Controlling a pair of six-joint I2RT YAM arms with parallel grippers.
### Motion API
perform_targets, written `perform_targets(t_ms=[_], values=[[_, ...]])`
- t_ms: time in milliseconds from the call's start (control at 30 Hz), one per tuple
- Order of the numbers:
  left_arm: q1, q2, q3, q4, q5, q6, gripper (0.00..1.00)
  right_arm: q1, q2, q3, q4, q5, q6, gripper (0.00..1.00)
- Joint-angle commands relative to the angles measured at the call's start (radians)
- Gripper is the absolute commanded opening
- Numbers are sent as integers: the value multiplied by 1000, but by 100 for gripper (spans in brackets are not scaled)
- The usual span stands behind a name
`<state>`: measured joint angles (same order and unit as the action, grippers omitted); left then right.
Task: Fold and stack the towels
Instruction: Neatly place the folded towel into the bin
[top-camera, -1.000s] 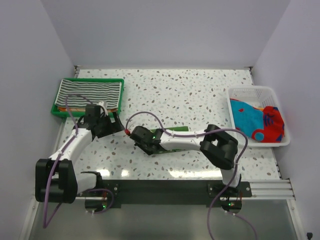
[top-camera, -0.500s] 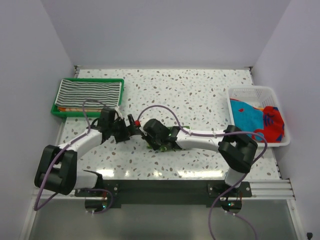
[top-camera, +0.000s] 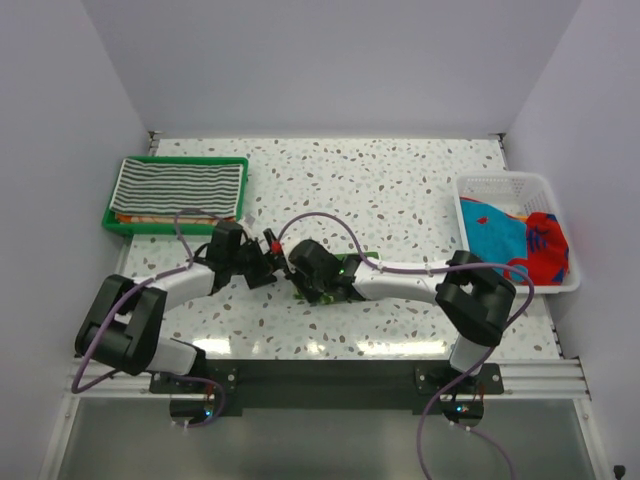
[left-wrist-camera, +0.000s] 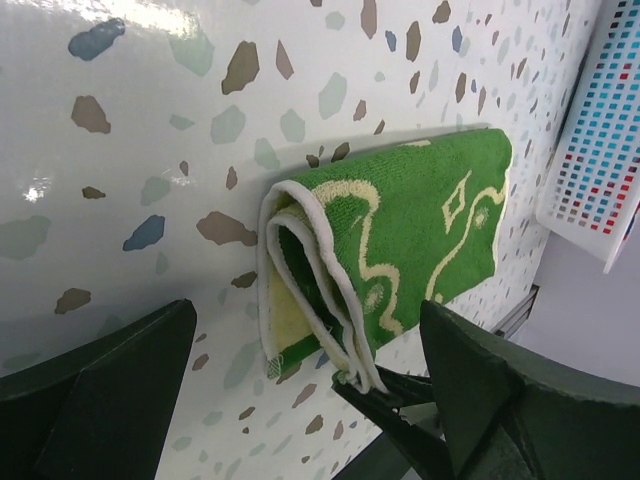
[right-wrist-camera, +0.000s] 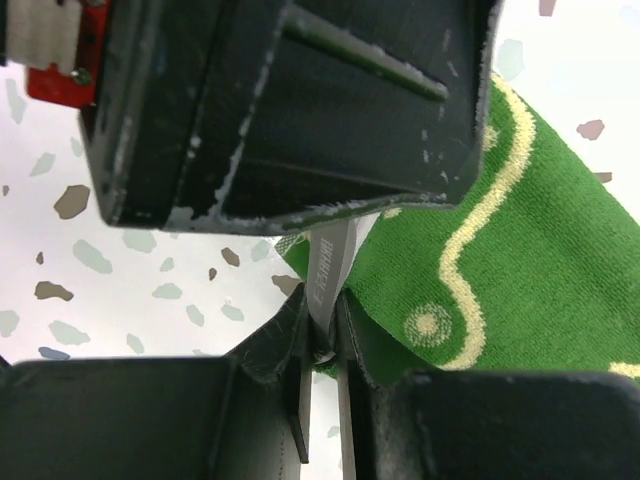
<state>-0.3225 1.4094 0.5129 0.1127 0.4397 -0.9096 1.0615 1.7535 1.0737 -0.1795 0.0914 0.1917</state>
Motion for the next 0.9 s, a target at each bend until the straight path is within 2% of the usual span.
perform_targets(t_ms=[0, 67, 200, 400, 533, 600, 867], values=[[-6, -26, -7, 9, -68, -17, 100, -6, -3, 57, -29, 71, 20, 8], [-3, -61, 13, -33, -105, 7, 100, -3, 3, 78, -58, 83, 29, 15], [14, -115, 50, -186, -212, 52, 96, 14, 31, 133, -112, 106, 49, 40], [125, -193, 56, -304, -237, 150, 92, 37, 63, 196, -172, 110, 84, 60], [119, -269, 82, -392, -231, 210, 92, 20, 14, 201, -260, 226, 121, 65], [99, -296, 82, -425, -217, 215, 92, -26, -38, 180, -319, 254, 140, 68], [-41, -352, 36, -420, -142, 127, 86, -256, -317, -71, -394, 203, 327, 67]])
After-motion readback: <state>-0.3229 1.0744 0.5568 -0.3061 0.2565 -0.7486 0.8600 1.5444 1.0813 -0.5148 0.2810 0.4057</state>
